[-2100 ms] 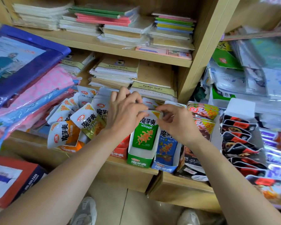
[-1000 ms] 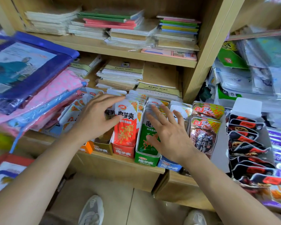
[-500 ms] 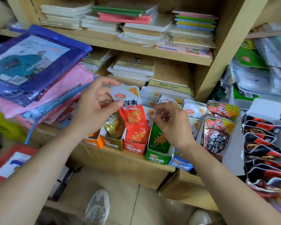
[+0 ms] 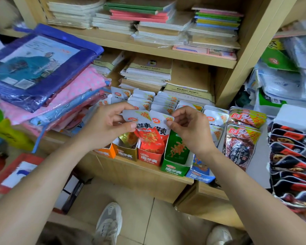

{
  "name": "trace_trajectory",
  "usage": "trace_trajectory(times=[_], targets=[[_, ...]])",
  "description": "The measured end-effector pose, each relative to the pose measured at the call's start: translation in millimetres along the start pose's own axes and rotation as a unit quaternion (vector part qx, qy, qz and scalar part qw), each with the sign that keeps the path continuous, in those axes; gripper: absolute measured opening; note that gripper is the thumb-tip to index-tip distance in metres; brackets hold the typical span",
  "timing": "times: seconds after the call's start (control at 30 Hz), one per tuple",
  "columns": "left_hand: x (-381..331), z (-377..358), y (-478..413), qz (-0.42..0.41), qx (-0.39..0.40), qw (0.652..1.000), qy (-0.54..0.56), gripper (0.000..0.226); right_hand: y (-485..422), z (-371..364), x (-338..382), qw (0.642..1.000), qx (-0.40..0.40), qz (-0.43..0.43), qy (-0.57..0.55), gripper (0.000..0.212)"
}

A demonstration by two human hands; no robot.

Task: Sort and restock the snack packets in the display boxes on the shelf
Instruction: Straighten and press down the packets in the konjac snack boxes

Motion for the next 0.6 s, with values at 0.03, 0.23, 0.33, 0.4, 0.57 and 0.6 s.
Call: trace_trajectory(times=[0.03,0.23,0.33,0.4,0.57,0.6], targets=[[-3,-1,1,-0.005,0.011,1.0,-0.006,0.026,0,-1,0,1.0,0.005,0.002,-0.003,0.016],[-18,-13,3,-0.063,0.065,0.993,-0.08,0.025,2,-4,2,0.999,0.009,0.019,-0.029,0.008],[-10,-27,-1,-0.052,0.08,0.983,-0.156,0.021,6,-5,6,0.999,0.005,0.026,-0.031,0.007],[1,-32,-4,-0.053,0.076,0.968,-0.232,0.011,7,-3,8,0.999,0.004,0.029,-0.041,0.007],[-8,-33,-5,-0.151,-0.026,0.938,-0.311,0.027,10,0,12,0.997,0.03,0.031,-0.067,0.009],[-12,-31,-4,-0.155,-0.037,0.939,-0.306,0.038,13,-1,13,0.996,0.044,0.037,-0.07,0.009]])
Point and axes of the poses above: each hand's wrist, its own y-axis away from the middle knuckle, its own z-axis out of the back of the hand, x = y × z, the point moved 4 cm from there along -y, towards the middle knuckle, and after that the axes turned 4 degrees about -x, right-handed, at the moved point
